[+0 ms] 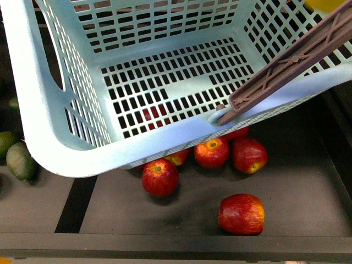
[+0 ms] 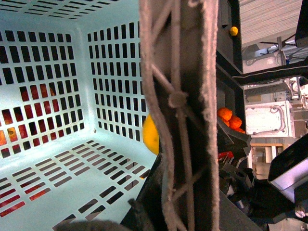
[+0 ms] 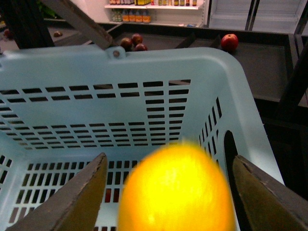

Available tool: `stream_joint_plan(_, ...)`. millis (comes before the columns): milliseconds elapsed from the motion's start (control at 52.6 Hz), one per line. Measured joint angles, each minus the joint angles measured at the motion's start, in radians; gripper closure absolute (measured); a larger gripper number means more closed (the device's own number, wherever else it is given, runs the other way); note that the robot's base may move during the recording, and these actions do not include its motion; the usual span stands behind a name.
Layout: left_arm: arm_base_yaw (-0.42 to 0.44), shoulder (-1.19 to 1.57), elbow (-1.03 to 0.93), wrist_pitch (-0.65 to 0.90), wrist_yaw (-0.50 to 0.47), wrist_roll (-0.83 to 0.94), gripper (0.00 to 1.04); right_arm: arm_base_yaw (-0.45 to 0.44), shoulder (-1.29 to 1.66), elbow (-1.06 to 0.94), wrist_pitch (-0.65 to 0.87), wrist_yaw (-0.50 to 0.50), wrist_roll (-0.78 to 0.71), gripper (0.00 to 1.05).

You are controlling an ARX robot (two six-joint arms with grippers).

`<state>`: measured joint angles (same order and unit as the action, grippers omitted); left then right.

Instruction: Pick lemon and mango into basket

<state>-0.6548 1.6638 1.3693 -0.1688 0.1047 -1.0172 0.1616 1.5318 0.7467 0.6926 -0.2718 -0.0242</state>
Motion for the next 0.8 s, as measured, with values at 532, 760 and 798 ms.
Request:
stream_joint_plan(532, 0.000, 0.000, -0.003, -0.002, 0.002, 0.001, 0.99, -0.146, -0.298, -0.334, 0.118, 0.272, 0.040, 0.56)
stream_joint_plan(760, -0.001, 0.000, -0.003, -0.002, 0.001, 0.002, 0.99, -0.160, -0.434, -0.486, 0.132, 0.274, 0.031, 0.98)
stream_joint_plan(798, -0.001, 0.000, -0.003, -0.002, 0.001, 0.001, 0.99, -0.160, -0.457, -0.507, 0.132, 0.273, 0.027, 1.03)
